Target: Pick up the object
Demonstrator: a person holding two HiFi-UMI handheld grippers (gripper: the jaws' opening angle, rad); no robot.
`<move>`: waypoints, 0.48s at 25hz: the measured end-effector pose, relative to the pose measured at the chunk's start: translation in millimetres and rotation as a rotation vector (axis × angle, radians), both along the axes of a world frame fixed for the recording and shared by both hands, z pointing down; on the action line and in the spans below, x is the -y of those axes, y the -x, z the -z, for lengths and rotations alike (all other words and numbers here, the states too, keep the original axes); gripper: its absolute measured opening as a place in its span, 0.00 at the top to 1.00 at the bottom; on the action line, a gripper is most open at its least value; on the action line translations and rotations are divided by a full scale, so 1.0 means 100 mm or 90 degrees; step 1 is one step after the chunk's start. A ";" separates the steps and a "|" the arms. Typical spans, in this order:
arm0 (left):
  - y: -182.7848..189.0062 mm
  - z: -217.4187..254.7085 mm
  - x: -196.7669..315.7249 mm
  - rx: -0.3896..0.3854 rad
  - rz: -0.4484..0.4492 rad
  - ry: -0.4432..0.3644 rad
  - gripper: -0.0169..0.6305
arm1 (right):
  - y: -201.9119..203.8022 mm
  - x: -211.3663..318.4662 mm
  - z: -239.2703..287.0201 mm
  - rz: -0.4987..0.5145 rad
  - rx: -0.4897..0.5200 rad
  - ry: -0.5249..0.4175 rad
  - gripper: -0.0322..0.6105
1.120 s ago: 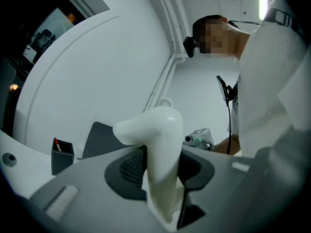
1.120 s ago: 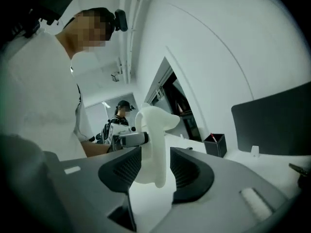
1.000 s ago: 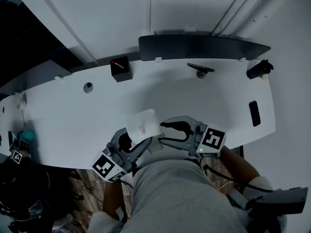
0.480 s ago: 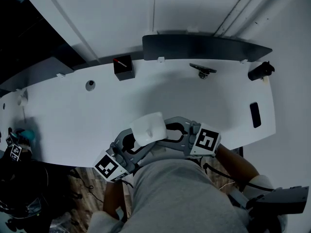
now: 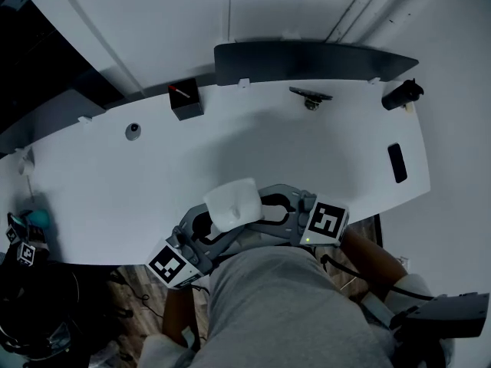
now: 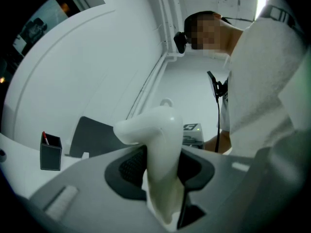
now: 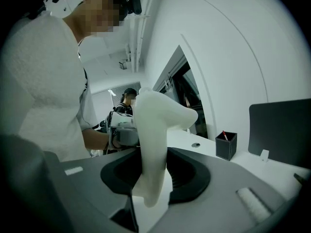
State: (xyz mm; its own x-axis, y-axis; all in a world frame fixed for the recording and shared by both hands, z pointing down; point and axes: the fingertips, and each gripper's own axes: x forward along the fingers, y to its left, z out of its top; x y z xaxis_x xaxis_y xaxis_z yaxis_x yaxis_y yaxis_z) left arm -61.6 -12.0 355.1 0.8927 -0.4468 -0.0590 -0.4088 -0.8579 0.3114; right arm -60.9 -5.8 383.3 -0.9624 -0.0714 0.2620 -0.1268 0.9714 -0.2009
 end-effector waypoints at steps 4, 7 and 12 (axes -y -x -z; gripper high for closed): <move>0.00 -0.07 -0.14 -0.014 -0.038 0.025 0.74 | 0.00 -0.14 -0.06 -0.031 -0.011 0.018 0.73; -0.02 -0.15 -0.24 -0.024 -0.064 0.031 0.74 | -0.03 -0.26 -0.14 -0.058 -0.020 0.032 0.73; -0.17 -0.15 -0.44 -0.024 -0.096 0.039 0.74 | -0.15 -0.47 -0.17 -0.095 -0.014 0.038 0.73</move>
